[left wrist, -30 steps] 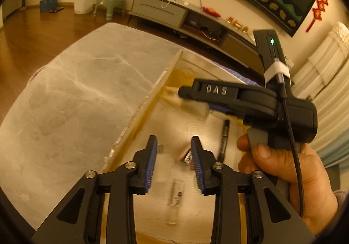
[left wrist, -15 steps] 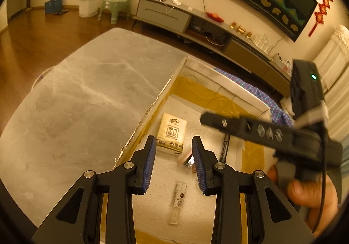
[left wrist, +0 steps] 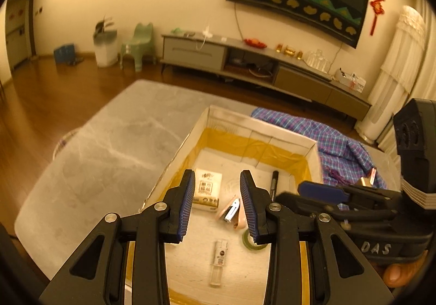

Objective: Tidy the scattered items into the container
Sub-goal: 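Open the right gripper to drop the tissue pack while the left drops the charger, then move both grippers back over the sheet toward the glasses and gold box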

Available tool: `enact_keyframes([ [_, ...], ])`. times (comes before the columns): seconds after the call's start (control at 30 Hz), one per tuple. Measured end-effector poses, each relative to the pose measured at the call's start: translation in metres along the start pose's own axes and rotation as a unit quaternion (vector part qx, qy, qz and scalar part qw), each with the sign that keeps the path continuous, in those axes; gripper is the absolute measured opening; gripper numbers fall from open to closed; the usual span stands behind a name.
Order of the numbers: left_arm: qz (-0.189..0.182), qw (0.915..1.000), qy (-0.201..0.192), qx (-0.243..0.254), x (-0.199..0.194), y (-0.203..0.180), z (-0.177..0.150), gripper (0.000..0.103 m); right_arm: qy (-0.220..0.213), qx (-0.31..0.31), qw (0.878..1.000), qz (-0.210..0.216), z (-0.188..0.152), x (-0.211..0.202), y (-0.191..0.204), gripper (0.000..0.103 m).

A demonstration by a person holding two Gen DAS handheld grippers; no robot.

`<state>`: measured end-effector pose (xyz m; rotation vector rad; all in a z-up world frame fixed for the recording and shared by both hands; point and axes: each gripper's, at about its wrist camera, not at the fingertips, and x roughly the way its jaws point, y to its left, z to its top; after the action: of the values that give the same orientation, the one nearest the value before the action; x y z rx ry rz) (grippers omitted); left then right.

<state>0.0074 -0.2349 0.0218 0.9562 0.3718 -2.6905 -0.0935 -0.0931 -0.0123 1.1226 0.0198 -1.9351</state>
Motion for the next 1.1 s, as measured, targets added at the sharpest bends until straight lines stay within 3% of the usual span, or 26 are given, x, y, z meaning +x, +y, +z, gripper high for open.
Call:
enact_keyframes([
  [0.37,0.006,0.9978,-0.046,0.048,-0.027,-0.034,0.002,0.037,-0.009,-0.042,0.999,-0.001,-0.037,-0.031,0.009,0.055],
  [0.7,-0.003,0.9970,-0.044,0.064,-0.026,-0.065,0.000,0.037,-0.033,-0.034,0.998,0.030,-0.060,-0.053,0.001,0.055],
  [1.1,-0.025,0.9953,-0.028,0.089,-0.011,-0.119,-0.006,0.037,-0.045,-0.021,0.998,0.025,-0.077,-0.085,-0.029,0.055],
])
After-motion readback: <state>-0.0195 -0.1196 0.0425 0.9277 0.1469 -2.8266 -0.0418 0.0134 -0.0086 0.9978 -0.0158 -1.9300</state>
